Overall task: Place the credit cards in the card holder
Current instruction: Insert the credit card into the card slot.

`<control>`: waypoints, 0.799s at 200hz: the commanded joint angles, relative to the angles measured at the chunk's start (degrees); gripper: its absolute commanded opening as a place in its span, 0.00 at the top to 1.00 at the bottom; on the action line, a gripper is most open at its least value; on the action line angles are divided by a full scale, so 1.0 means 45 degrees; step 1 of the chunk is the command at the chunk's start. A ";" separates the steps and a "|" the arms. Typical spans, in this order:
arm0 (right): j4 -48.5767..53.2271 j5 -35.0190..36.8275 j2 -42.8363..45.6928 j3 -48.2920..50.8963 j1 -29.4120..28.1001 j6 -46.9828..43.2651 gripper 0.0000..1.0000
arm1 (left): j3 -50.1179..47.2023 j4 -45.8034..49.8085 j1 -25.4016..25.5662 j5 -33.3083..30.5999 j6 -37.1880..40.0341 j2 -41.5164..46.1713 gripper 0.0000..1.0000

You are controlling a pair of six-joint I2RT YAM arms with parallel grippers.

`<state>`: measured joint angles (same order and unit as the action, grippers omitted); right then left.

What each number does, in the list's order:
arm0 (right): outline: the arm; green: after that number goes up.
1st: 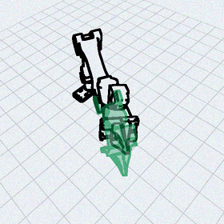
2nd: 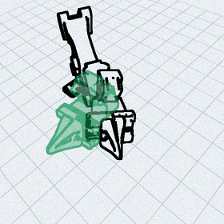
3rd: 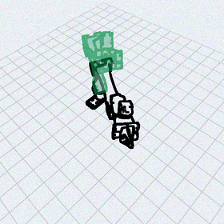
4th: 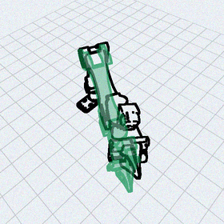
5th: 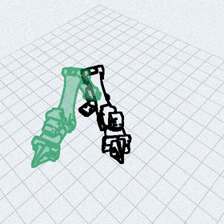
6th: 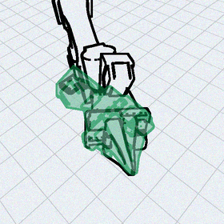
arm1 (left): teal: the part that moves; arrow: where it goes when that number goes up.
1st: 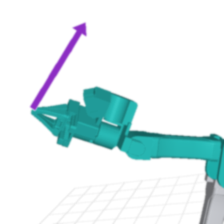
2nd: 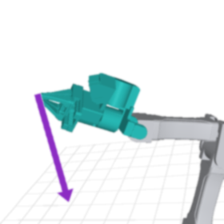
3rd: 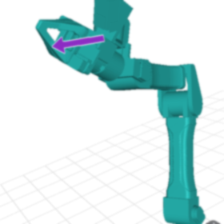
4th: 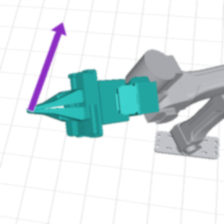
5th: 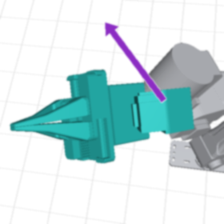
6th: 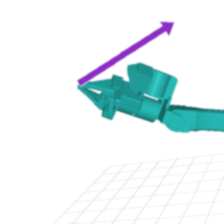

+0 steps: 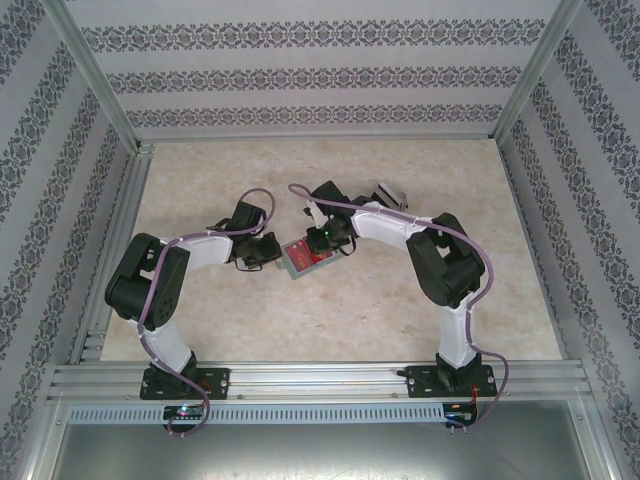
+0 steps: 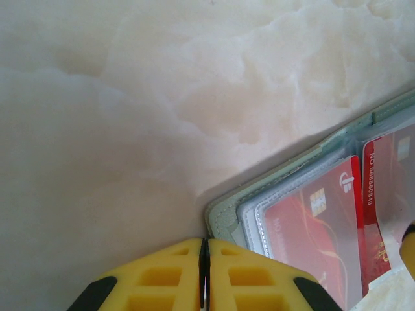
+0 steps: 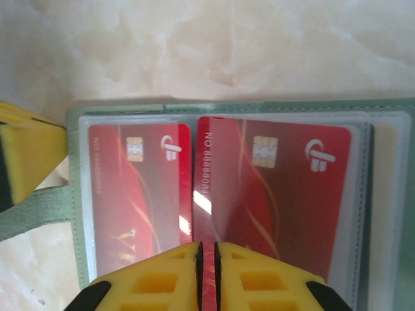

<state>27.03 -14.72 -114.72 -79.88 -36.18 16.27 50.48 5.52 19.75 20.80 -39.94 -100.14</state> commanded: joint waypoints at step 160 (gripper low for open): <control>0.0720 0.0778 -0.0285 -0.0044 0.0222 -0.0423 0.83 | -0.0322 -0.0211 -0.0014 0.0073 -0.0005 -0.0071 0.88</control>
<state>27.99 -14.59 -116.36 -80.40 -36.36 16.05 50.35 5.34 19.75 20.80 -39.94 -100.12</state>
